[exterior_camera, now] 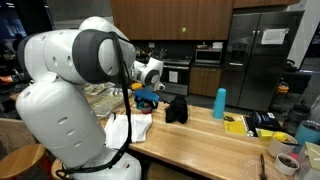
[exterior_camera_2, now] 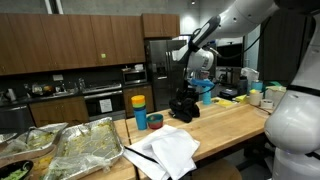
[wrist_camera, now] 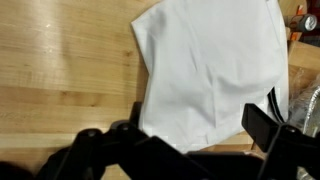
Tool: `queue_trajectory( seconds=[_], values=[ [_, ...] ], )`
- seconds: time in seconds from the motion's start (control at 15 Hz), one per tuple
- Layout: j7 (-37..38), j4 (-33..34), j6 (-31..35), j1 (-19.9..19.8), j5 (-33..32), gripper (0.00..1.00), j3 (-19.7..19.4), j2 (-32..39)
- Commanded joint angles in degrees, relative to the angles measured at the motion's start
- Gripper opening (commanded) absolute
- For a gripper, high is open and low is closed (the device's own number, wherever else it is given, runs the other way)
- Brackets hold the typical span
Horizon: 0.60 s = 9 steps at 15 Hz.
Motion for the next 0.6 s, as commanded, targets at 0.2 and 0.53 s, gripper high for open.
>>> queue_trajectory(
  seconds=[0.2,0.53],
  values=[
    [-0.39,0.47,-0.14,-0.72,0.11,1.00,0.78,0.21],
    [-2.46,-0.76,12.06,-0.70,1.70,1.00,0.63,1.35]
  ],
)
